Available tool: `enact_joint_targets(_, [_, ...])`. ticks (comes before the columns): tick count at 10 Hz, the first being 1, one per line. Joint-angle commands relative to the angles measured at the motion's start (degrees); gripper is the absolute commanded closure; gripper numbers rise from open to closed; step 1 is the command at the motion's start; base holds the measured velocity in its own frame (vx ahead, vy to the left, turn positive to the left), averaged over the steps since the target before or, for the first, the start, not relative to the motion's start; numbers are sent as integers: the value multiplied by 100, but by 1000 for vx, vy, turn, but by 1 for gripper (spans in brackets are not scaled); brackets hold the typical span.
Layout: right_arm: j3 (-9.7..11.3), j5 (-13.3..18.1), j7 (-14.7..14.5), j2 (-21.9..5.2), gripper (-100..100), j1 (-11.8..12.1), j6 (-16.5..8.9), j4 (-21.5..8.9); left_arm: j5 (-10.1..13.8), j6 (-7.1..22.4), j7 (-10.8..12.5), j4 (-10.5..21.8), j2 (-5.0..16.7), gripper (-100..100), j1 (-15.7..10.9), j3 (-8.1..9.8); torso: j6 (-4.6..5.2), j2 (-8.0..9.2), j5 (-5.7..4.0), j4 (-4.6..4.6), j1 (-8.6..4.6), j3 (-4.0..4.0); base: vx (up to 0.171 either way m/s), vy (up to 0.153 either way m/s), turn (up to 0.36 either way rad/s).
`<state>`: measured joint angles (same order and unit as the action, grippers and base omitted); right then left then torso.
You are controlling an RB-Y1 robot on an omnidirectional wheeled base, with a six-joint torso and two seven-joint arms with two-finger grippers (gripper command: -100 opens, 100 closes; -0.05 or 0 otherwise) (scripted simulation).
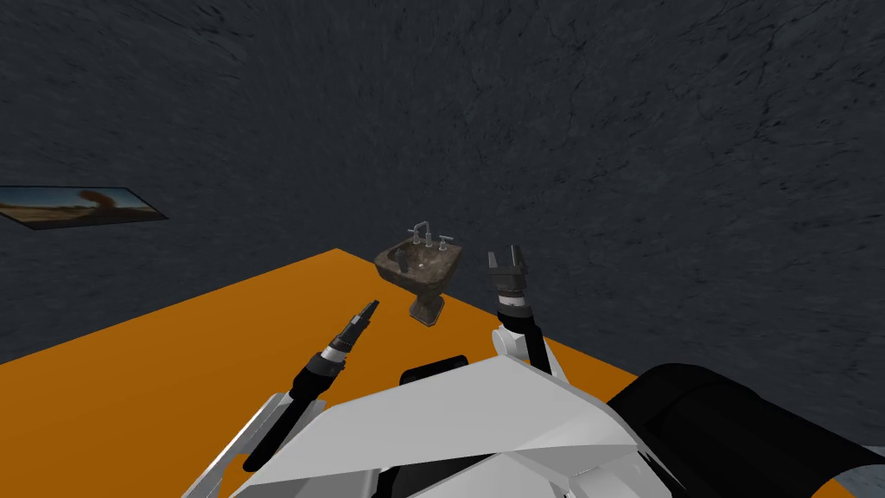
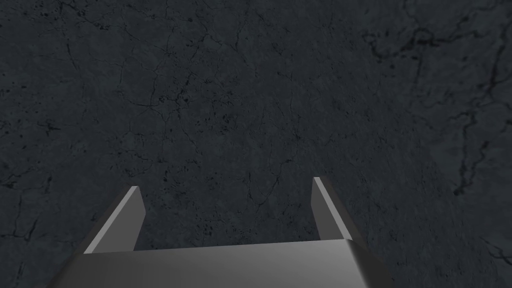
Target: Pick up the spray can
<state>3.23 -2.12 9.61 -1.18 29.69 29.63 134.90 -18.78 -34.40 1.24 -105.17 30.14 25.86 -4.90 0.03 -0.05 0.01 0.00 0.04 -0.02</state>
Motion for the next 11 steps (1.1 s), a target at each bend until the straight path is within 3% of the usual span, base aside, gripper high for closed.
enact_joint_targets(1, [0, 0, 0, 0, 0, 0, 0, 0, -135, 80, -207, 144, 69, -100, -54, 57, 0, 0, 0, 0, 0, 0, 31, 9, -59])
enact_joint_targets(11, [0, 0, 0, 0, 0, 1, 0, 0, -850, 781, -1598, 527, 146, -100, -369, 563, 1, -33, -3, -8, -13, -19, 76, 5, -126])
